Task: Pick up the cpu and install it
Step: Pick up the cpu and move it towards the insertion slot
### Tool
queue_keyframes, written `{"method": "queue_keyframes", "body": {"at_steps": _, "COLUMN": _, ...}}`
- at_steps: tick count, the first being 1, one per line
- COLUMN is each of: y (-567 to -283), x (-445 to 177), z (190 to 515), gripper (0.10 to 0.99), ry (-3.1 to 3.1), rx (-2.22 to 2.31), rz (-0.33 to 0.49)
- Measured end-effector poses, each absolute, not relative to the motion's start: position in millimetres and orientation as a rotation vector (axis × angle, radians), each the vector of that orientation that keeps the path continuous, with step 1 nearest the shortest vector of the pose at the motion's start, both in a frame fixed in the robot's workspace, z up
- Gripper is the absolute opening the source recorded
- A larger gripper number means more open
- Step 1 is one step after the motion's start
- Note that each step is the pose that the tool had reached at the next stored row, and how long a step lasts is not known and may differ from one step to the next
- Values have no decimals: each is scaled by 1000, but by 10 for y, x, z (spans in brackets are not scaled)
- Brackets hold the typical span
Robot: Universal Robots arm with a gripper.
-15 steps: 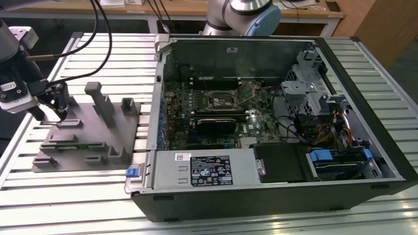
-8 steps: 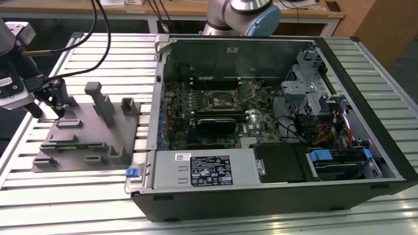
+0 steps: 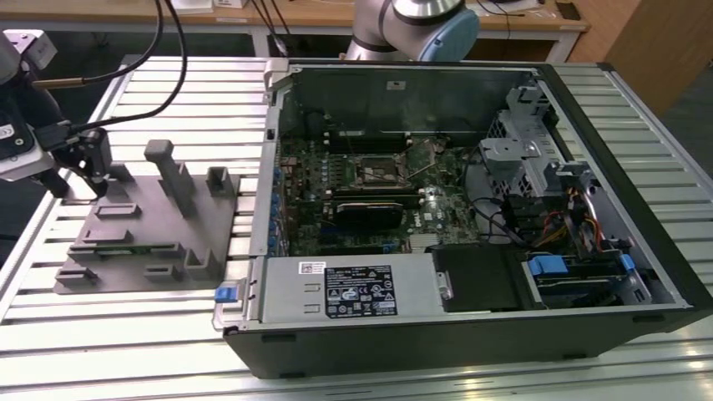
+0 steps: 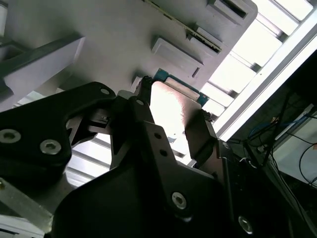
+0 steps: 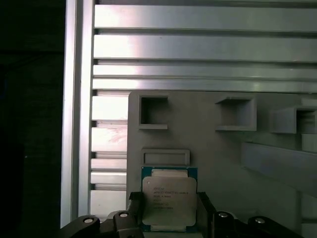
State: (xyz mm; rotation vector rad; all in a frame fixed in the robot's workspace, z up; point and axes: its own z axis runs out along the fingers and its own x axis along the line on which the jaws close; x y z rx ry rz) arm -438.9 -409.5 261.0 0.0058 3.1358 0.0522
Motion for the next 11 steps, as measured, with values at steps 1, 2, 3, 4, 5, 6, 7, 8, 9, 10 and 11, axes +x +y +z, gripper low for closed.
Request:
{"method": "queue_keyframes", "body": {"at_steps": 1, "y": -4095, "x": -4389, "z": 2619, "gripper": 529, "ry": 3136, "rx": 6, "rz": 52}}
{"method": "queue_keyframes", "body": {"at_steps": 2, "y": -4095, "x": -4388, "z": 2627, "gripper": 529, "ry": 3136, "rx": 6, "rz": 52}}
{"method": "queue_keyframes", "body": {"at_steps": 3, "y": -4095, "x": -4389, "z": 2637, "gripper": 529, "ry": 3136, "rx": 6, "rz": 52}}
{"method": "queue_keyframes", "body": {"at_steps": 4, "y": -4095, "x": -4389, "z": 2645, "gripper": 529, "ry": 3136, "rx": 6, "rz": 52}}
{"method": "queue_keyframes", "body": {"at_steps": 5, "y": -4095, "x": -4389, "z": 2655, "gripper": 529, "ry": 3136, "rx": 6, "rz": 52}}
{"method": "queue_keyframes", "body": {"at_steps": 6, "y": -4095, "x": -4389, "z": 2664, "gripper": 529, "ry": 3136, "rx": 6, "rz": 52}}
{"method": "queue_keyframes", "body": {"at_steps": 7, "y": -4095, "x": -4388, "z": 2673, "gripper": 529, "ry": 3136, "rx": 6, "rz": 52}}
{"method": "queue_keyframes", "body": {"at_steps": 8, "y": -4095, "x": -4388, "z": 2683, "gripper": 529, "ry": 3136, "rx": 6, "rz": 52}}
{"method": "queue_keyframes", "body": {"at_steps": 9, "y": -4095, "x": -4389, "z": 2693, "gripper": 529, "ry": 3136, "rx": 6, "rz": 52}}
{"method": "queue_keyframes", "body": {"at_steps": 10, "y": -4095, "x": -4388, "z": 2704, "gripper": 529, "ry": 3136, "rx": 6, "rz": 52}}
{"method": "queue_keyframes", "body": {"at_steps": 11, "y": -4095, "x": -4388, "z": 2712, "gripper": 529, "ry": 3136, "rx": 6, "rz": 52}}
